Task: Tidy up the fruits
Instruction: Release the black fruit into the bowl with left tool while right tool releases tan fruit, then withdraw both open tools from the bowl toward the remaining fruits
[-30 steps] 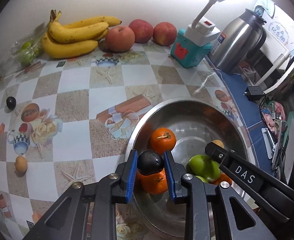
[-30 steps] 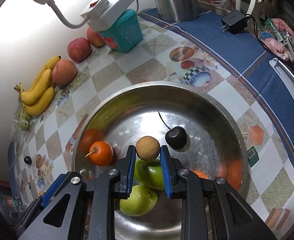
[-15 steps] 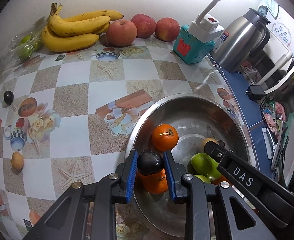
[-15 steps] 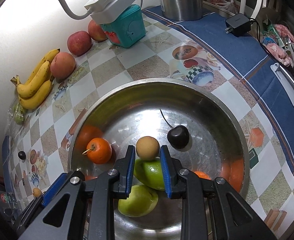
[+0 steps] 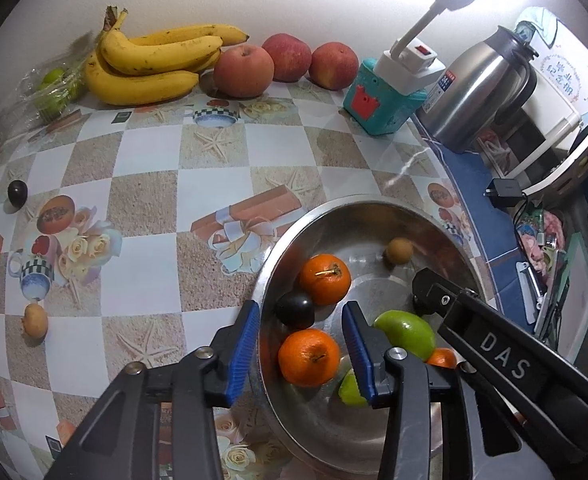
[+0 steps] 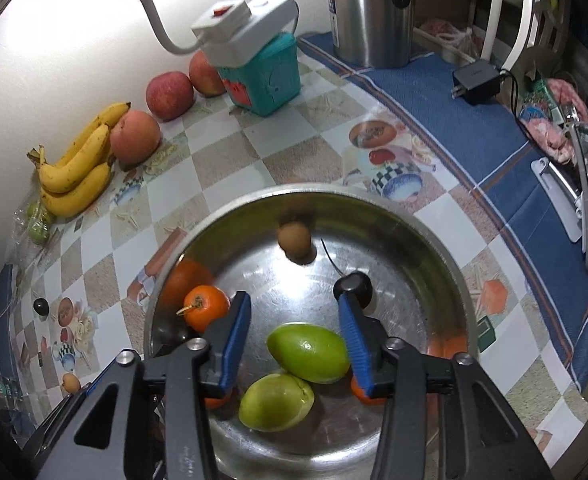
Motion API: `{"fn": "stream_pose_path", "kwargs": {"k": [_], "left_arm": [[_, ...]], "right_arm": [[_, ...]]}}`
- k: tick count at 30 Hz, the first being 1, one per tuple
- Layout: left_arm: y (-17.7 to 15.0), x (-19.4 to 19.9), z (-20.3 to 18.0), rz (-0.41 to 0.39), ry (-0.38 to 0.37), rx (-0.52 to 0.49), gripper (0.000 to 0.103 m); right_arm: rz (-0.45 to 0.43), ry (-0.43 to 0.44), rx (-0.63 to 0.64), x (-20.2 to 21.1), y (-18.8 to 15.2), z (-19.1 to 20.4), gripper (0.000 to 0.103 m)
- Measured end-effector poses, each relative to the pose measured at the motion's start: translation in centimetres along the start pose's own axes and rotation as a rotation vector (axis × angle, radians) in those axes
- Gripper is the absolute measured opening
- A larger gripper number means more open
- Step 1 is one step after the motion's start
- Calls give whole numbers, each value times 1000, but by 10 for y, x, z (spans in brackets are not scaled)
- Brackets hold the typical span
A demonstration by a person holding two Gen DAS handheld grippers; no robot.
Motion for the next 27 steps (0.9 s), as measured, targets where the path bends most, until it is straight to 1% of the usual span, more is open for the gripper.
{"fn": "stream_pose_path", "kwargs": {"k": [1,3,5,6,9,10,12,14,16,22,27], "left_arm": [[1,2,0,-4,-2,1,48],[2,7,3,-12,2,11,52],[4,10,8,-15,11,26,56],[4,12,11,-17,17,38,58],[3,18,28,-19,31,101,58],[2,20,34,-12,52,124,59],[-1,22,45,-3,92,160,59],[-5,26,61,14,140,208,59],[-10,29,77,27,170,261,59],[-20,41,112,24,201,371,62],[-24,49,128,14,212,417,62]], "right_arm": [[-5,1,0,2,1,0,49],[-20,2,-3,9,2,0,49],[-31,2,-5,13,3,-1,52],[-36,3,-6,16,4,-1,54],[-40,6,-5,19,5,-1,57],[-42,4,-3,20,5,-1,63],[-39,7,2,20,4,1,68],[-32,11,6,19,2,2,68],[-26,6,15,18,1,4,68],[-8,20,44,18,-6,14,68],[-3,31,75,19,-11,23,68]]}}
Point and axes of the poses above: each gripper's, at about its wrist camera, not at the fingertips, and x roughly against the way its jaws point, z to its left, y to its top, the point moved 1 cm from there along -x, roughly the way its jaws point, and after that the axes turned 13 degrees about -x, right-handed, at the moved point
